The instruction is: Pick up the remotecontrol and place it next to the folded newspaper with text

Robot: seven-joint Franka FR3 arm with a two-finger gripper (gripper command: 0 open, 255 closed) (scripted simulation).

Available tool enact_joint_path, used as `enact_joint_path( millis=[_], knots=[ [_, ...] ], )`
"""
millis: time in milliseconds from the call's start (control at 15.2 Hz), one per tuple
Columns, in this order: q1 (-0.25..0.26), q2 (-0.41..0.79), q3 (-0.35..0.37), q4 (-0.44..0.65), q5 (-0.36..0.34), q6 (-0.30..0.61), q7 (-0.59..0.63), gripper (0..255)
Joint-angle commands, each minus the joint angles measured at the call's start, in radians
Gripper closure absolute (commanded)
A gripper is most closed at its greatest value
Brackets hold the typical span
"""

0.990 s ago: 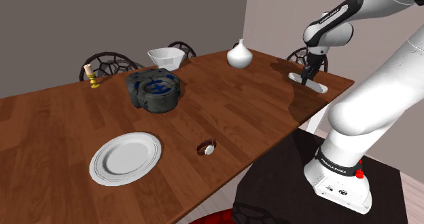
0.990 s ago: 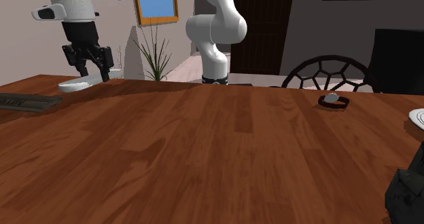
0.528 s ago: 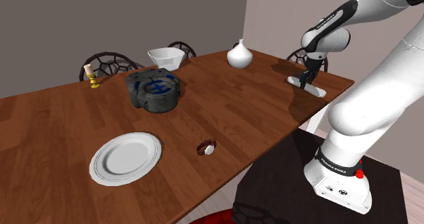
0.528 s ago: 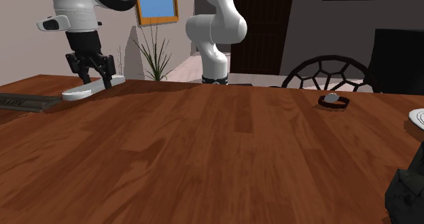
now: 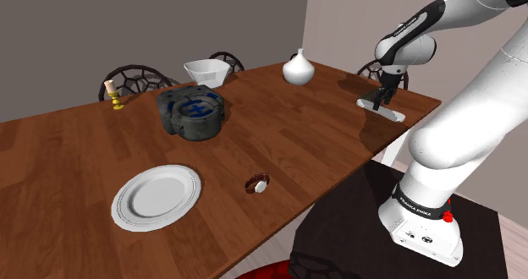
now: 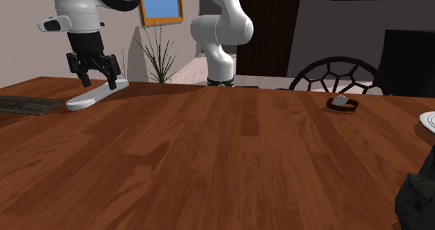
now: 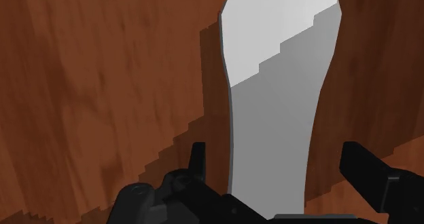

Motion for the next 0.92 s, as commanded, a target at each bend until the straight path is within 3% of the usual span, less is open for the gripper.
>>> enact_joint_path(
  millis=[0,66,330,858],
  knots=[
    [0.0,0.0,0.0,0.0,0.0,0.0,0.0,0],
    [0.0,0.0,0.0,0.0,0.0,0.0,0.0,0],
    [-0.01,-0.093,0.032,0.061,-0.034,-0.147,0.031,0],
    [-0.011,-0.093,0.032,0.061,-0.034,-0.147,0.031,0]
  ],
)
